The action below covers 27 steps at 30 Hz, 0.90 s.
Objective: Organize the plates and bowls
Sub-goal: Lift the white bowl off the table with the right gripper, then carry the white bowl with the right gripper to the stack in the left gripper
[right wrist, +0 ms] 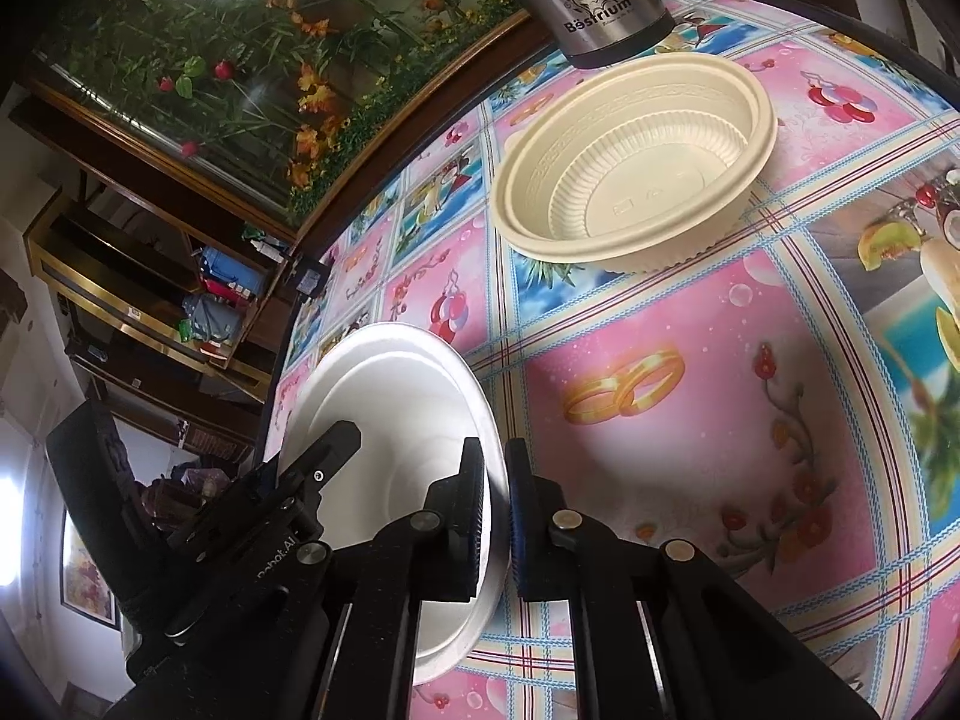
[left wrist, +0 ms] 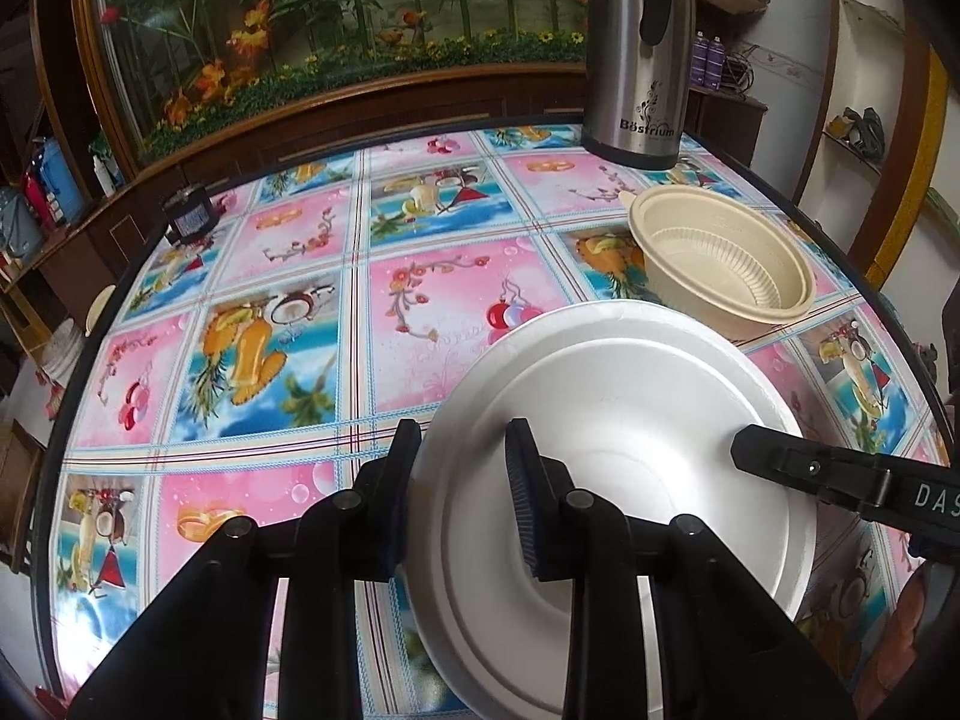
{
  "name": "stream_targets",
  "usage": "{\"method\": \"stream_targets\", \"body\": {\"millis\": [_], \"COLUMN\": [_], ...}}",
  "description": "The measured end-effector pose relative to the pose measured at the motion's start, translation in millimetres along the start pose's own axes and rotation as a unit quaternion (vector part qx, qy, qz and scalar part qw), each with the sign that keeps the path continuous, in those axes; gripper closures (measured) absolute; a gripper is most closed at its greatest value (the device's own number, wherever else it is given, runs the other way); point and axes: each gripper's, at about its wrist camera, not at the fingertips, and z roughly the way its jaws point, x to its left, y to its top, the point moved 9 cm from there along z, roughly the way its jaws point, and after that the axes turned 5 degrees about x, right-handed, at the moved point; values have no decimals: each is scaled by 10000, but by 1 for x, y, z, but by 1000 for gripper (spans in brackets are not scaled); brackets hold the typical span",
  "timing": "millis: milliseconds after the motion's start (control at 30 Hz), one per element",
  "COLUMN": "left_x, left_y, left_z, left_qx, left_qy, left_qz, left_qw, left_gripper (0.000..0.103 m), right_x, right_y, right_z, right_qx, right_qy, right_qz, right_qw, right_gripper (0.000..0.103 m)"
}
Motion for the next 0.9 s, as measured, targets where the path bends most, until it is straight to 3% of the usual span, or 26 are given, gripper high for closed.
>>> {"method": "stream_targets", "body": {"millis": [433,900], "left_x": [1,16], "left_y": [-9,-46], "left_z": [-47,-116], "left_qx": [-441,-796], "left_qy": [227,474], "left_qz": [-81,-35], "left_qw": [9987,9957], "left_gripper": [77,77], "right_x": [15,55], "right_y": [-11,-55], "right_z": [-31,-76], "right_qx": [-357,-524], "right_qy": [367,606], "right_qz": [-99,-381], "right_qw": [9986,9961], "right_gripper": [95,95]}}
